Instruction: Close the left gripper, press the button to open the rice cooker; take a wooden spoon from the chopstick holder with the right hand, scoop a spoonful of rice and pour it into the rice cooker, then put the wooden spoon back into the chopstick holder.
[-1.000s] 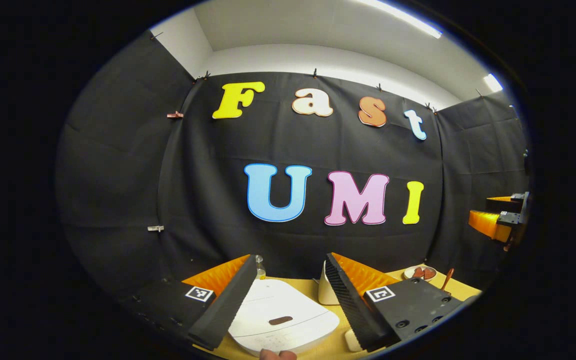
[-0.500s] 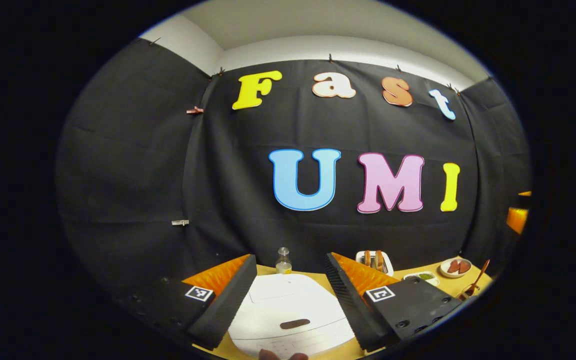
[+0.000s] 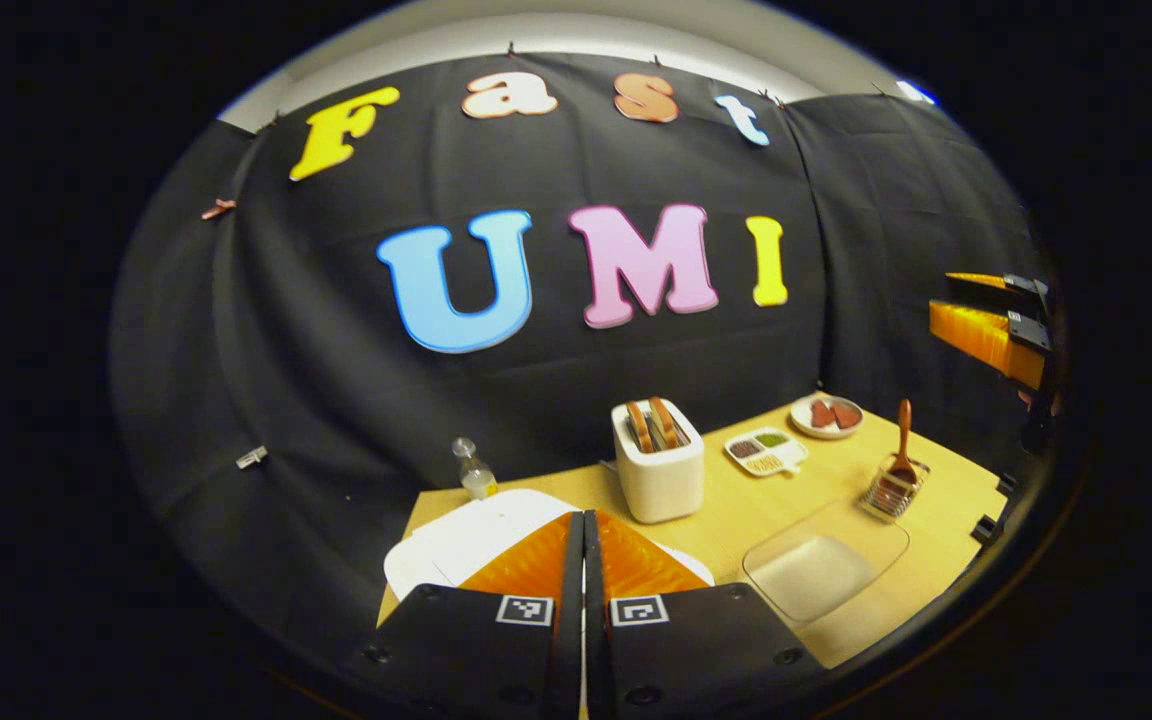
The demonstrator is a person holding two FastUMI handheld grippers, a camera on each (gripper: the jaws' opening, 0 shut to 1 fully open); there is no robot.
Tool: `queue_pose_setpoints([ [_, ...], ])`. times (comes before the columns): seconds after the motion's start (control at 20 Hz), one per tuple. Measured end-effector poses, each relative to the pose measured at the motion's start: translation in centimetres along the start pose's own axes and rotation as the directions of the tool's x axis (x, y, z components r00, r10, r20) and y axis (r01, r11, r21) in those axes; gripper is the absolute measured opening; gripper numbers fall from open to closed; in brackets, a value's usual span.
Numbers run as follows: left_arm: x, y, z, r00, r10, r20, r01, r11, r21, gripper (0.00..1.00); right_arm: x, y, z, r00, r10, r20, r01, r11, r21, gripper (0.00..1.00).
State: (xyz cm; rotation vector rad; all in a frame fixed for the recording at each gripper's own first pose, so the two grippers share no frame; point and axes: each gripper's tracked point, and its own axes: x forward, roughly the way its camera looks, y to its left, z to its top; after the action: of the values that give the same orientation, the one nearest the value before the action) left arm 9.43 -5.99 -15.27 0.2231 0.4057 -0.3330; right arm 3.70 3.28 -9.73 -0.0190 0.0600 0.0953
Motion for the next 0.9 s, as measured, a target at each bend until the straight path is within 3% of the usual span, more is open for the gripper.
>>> queue_pose_setpoints([
  [0.15,0.5,0.4,-5.4,0.963,-0.113,-0.245,0.104,0.993,-0.048,0.06,-1.1,0.9,-0.2,1.0,0.004,-0.016,-0.004,1.0,-0.006,0.97],
  [0.25,1.0,1.3,-7.4,0.936,-0.141,-0.322,0.138,0.99,-0.032,0.06,-1.9,1.4,-0.1,1.0,-0.003,-0.019,0.002,1.0,-0.023,0.97],
  [0.45,1.7,2.3,-6.8,0.922,-0.201,-0.332,0.218,0.976,0.017,0.06,-3.2,2.4,-0.5,0.998,-0.028,-0.053,0.027,0.999,-0.024,0.97],
  [0.6,2.3,2.2,-7.4,0.884,-0.269,-0.382,0.31,0.95,0.048,0.05,-4.1,3.1,-1.1,0.995,-0.053,-0.08,0.052,0.999,-0.017,0.97],
  [0.9,4.4,1.7,-7.6,0.846,-0.329,-0.42,0.397,0.914,0.084,0.06,-5.3,3.7,-1.4,0.989,-0.097,-0.108,0.095,0.995,-0.027,0.97],
])
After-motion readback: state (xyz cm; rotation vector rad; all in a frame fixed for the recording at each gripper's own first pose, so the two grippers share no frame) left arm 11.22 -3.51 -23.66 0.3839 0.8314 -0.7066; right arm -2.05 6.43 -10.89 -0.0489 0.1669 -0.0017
